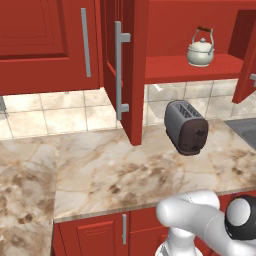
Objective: Open the cabinet, pick the kettle from the cabinet, and place it in the sink.
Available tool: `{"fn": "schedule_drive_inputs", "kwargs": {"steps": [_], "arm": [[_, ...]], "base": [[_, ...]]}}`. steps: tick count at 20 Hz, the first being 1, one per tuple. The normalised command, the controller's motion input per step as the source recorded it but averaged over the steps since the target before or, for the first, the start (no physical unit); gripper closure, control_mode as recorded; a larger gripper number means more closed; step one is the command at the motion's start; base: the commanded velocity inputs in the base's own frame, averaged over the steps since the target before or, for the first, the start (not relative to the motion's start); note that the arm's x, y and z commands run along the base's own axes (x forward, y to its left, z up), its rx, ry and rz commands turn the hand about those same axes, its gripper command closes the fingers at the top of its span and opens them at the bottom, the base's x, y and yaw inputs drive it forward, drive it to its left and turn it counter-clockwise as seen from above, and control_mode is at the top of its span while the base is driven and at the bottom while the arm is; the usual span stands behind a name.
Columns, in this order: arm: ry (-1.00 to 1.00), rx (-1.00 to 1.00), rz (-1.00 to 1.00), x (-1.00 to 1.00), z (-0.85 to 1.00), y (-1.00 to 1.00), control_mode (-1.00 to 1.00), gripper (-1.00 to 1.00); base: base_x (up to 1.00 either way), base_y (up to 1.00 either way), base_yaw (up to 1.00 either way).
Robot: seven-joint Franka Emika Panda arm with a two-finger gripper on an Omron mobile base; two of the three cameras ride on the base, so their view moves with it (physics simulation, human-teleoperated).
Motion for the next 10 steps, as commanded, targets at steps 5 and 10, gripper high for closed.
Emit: {"fn": "schedule_drive_inputs", "kwargs": {"steps": [5,10], "arm": [[0.02,0.0,-0.12,-0.29,-0.19,0.46,-1.0,-1.0],[0.01,0.0,-0.1,-0.13,-0.16,0.54,-1.0,-1.0]], "base": [[0.0,0.0,0.0],[0.0,0.0,0.0]]}}
